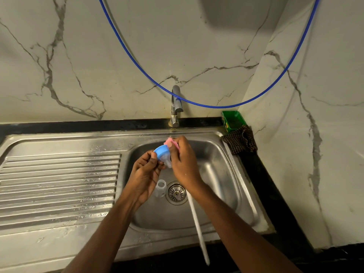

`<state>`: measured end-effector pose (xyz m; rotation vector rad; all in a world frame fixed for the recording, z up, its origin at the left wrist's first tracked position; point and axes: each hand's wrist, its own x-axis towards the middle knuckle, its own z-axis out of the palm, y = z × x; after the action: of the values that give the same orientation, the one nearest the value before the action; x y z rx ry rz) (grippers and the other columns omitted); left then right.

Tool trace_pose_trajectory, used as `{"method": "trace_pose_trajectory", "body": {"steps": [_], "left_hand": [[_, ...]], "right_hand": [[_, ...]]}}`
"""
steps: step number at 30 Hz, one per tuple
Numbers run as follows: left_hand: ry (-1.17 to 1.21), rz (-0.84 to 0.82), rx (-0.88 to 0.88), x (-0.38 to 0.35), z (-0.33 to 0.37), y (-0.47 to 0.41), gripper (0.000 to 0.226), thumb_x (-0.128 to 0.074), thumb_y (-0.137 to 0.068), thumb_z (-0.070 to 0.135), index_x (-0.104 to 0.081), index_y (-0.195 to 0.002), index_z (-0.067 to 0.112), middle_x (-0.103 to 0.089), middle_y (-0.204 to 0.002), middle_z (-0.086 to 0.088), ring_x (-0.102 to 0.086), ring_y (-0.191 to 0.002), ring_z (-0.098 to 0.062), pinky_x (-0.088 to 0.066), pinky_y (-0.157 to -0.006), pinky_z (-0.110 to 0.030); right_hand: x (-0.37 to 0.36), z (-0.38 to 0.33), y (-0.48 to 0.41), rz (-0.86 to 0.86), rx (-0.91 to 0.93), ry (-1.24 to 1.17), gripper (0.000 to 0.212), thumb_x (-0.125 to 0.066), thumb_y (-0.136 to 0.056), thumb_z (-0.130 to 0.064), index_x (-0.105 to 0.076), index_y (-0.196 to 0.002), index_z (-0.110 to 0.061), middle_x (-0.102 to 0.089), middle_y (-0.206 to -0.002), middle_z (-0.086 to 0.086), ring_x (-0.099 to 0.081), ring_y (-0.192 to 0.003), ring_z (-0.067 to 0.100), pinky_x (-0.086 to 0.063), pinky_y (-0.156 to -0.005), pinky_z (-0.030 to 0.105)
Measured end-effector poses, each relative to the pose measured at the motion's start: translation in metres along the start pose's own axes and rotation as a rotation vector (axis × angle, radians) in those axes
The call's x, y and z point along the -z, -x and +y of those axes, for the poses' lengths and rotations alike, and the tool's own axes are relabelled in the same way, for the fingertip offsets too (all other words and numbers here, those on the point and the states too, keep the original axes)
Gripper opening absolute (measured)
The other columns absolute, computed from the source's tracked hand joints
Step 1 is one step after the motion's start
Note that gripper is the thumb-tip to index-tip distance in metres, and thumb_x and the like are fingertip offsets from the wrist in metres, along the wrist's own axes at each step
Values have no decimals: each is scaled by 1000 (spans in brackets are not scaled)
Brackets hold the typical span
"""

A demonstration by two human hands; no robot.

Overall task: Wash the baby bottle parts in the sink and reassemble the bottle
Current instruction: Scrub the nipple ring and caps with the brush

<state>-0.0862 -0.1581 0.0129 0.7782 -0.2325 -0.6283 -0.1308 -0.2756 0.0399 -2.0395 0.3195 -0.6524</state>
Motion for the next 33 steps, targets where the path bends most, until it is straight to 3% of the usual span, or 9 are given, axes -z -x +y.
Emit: {"method": "trace_pose_trajectory", "body": {"steps": [3,6,11,15,20,23,25,28,33], "left_hand": [[86,45,20,-1,0,2,25,-50,-87,14,-60,-106,1,-72,-94,-10,-71,-81,-15,-59,-72,-24],[-1,83,32,7,0,6,18,-54,-87,15,-67,-96,6,-72,-87,-8,-68,-74,-13,-58,-67,-23],[-1003,98,171,45,-26,5,20,-73,-86,25,-71,-83,5,-63,-60,3,-55,-52,-7,-44,-48,-24],[-1514,18,459,64,-58,-6,16,-69,-87,31,-76,-85,17,-70,-77,-6,-70,-75,-24,-46,-50,-21],[-1619,-59,631,89,-90,-13,25,-66,-85,25,-72,-104,10,-72,-104,-8,-68,-97,-29,-48,-61,-24],[-1601,-87,747,101,-101,-13,28,-65,-88,23,-70,-106,3,-69,-97,-14,-67,-99,-33,-41,-47,-14],[-1565,-15,811,112,-106,-16,28,-67,-87,22,-70,-107,2,-71,-100,-16,-68,-85,-31,-39,-45,-15],[-1500,62,915,125,-108,-18,30,-68,-86,22,-70,-101,-4,-67,-82,-18,-60,-54,-21,-48,-43,-22],[-1466,84,961,147,-114,-20,27,-65,-88,15,-70,-100,-9,-68,-80,-22,-59,-50,-20,-50,-46,-24]], "right_hand": [[6,8,7,-80,15,-2,15,-45,-99,-26,-51,-97,-13,-57,-89,-4,-52,-78,-3,-41,-64,7],[12,29,13,-213,-34,110,13,-47,-98,-26,-45,-86,-21,-52,-82,-10,-49,-72,0,-35,-60,9],[20,72,15,-196,-275,113,16,-49,-97,-27,-55,-91,-14,-66,-91,-3,-60,-83,13,-38,-70,23],[26,98,22,-205,-448,104,12,-50,-97,-28,-54,-92,-17,-68,-100,2,-62,-92,16,-40,-73,24],[25,126,33,-211,-520,133,16,-50,-96,-30,-53,-87,-17,-64,-89,-1,-60,-84,18,-42,-73,27],[22,142,40,-196,-537,141,18,-51,-95,-32,-53,-84,-18,-66,-87,1,-64,-89,18,-46,-75,31],[21,149,42,-197,-551,141,19,-52,-95,-32,-54,-85,-16,-67,-88,1,-64,-90,17,-47,-76,31],[20,154,44,-213,-572,138,21,-54,-94,-32,-56,-92,-11,-69,-94,5,-64,-91,20,-48,-81,34],[15,162,48,-220,-590,122,22,-55,-93,-33,-54,-89,-11,-69,-91,8,-65,-92,22,-49,-81,35]]}}
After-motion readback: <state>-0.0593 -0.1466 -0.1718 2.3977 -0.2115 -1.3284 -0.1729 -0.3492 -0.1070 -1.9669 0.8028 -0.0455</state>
